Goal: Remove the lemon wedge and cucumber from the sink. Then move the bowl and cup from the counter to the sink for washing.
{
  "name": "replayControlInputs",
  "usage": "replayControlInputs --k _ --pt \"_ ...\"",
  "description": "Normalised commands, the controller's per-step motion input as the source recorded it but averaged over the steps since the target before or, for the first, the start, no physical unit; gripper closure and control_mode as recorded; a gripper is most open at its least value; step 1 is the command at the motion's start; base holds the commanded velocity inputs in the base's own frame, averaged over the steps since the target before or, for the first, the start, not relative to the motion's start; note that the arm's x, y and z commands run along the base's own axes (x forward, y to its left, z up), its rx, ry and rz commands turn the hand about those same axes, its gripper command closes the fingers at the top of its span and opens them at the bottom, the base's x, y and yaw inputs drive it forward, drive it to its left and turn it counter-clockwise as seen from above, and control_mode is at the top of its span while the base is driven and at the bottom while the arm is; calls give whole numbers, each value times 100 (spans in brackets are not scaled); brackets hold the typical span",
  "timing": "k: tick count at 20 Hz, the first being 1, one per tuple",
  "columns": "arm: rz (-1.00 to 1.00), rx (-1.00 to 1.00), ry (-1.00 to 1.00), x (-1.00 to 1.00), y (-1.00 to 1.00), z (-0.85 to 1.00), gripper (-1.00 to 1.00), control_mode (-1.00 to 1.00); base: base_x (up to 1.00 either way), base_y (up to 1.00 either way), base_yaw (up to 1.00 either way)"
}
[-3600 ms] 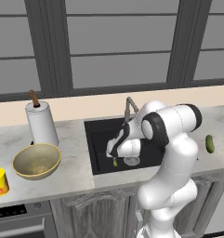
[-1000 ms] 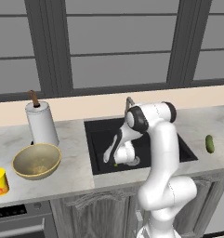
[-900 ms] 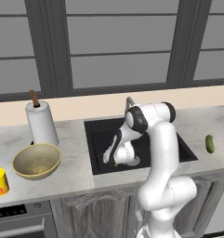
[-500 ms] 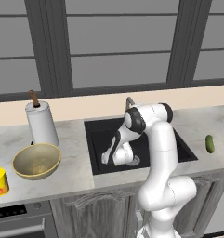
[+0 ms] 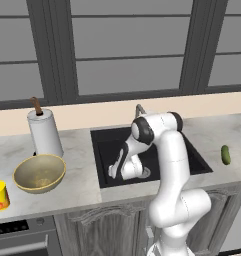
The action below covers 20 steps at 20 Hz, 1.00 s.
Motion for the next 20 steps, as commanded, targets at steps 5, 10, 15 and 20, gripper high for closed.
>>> replayControlInputs --k 5,10,15,20 --pt "0 -2 -2 10 0 -13 -100 -100 0 0 0" --pt "0 -2 -1 8 0 -13 -100 -100 0 0 0" --pt "0 -2 0 4 1 -19 100 -100 0 0 0" --pt "0 -3 0 1 0 -19 100 -100 0 0 0"
